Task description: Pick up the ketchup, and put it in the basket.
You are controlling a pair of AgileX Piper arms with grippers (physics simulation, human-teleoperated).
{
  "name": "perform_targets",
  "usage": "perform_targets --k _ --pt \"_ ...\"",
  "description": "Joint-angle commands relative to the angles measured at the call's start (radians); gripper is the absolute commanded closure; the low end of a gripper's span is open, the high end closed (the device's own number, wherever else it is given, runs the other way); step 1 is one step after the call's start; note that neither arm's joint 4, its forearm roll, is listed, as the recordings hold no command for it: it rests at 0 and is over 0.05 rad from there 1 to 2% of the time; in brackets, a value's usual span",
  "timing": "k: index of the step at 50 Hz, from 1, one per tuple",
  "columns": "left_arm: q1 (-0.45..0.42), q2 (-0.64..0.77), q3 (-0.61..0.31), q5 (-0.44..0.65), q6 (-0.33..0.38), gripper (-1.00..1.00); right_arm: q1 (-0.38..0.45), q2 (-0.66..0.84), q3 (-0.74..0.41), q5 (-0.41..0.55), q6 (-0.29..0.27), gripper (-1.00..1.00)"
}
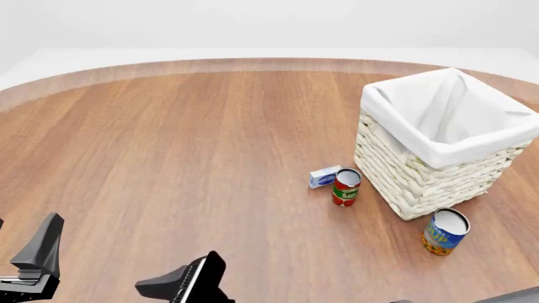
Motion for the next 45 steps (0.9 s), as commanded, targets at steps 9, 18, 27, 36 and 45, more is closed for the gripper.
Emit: perform_targets --k 9,18,27,36,45 --pt "0.0 0.0 0.0 0.0 0.0 -1.0 0.003 0.017 -0.011 -0.005 0.005 -1.0" --pt "0.0 0.0 0.0 0.0 0.0 -1.0 0.007 0.026 -0.02 -0.001 0.005 -1.0" --pt "0.0 0.0 0.0 0.0 0.0 -1.0 0.007 0.034 -0.029 0.002 0.005 -1.0" --pt "0.0 0.0 0.0 0.0 0.0 -1.0 0.011 0.041 -0.038 0.006 0.005 -1.0" --pt "0.0 0.0 0.0 0.0 0.0 -1.0 0.01 0.047 -0.043 0.01 0.004 -1.0"
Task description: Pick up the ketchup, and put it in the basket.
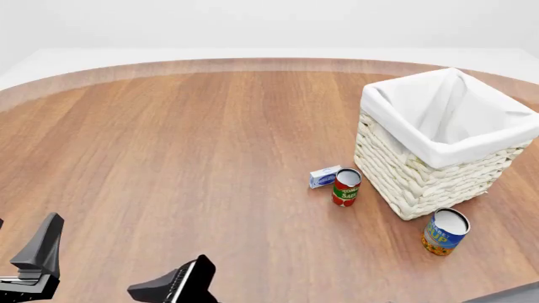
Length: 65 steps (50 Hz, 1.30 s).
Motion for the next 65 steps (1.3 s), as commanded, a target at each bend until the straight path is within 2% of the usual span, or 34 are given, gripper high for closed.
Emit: perform_targets --k 1,65 --pt "0.0 0.0 0.0 0.0 0.0 -1.0 0.0 0.009 -0.01 0.007 -0.001 -1.0" --pt "0.0 0.0 0.0 0.0 0.0 -1.0 0.012 0.054 -0.086 0.056 -0.01 -1.0"
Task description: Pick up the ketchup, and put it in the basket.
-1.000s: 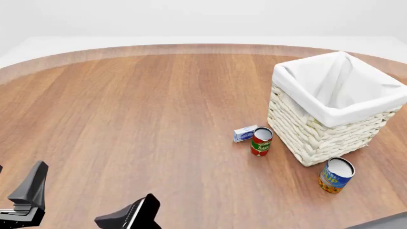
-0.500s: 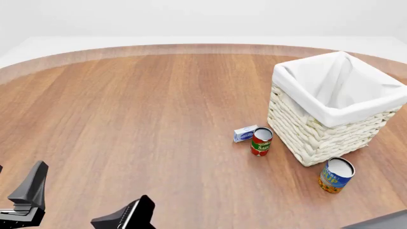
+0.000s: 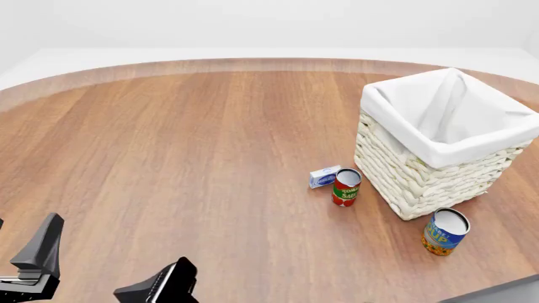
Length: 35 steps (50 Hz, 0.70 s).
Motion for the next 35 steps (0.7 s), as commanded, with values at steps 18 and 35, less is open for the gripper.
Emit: perform_targets --k 18,35 --pt "0.0 0.0 0.0 0.0 0.0 -1.0 0.001 0.014 -0.029 0.024 -0.005 -1.0" --pt "0.0 0.0 0.0 0.0 0.0 -1.0 0.001 0.028 -0.042 0.024 -0.004 -1.0"
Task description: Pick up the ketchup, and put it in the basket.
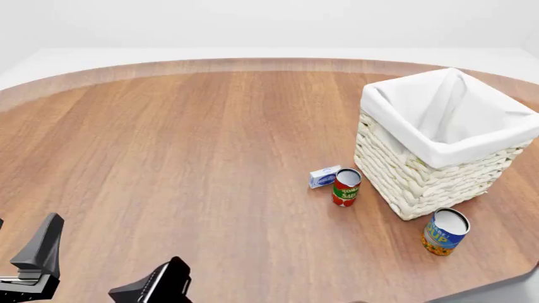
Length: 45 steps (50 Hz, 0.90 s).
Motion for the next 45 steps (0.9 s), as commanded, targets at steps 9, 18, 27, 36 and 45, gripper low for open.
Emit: perform_targets --k 9,18,27,36,45 --pt "0.0 0.0 0.0 0.0 0.0 -1.0 0.002 0.016 -0.031 0.023 -0.001 -1.0" --pt "0.0 0.0 0.0 0.0 0.0 -1.0 0.011 0.016 -0.043 0.035 -0.006 -1.0" --pt "0.0 0.0 0.0 0.0 0.0 -1.0 0.017 0.013 -0.048 0.042 -0.009 -1.0" --pt "0.0 0.0 0.0 0.0 0.0 -1.0 0.023 0.015 -0.051 0.045 -0.007 -1.0" --pt "0.0 0.0 0.0 0.0 0.0 -1.0 0.032 0.021 -0.057 0.05 -0.004 -1.0"
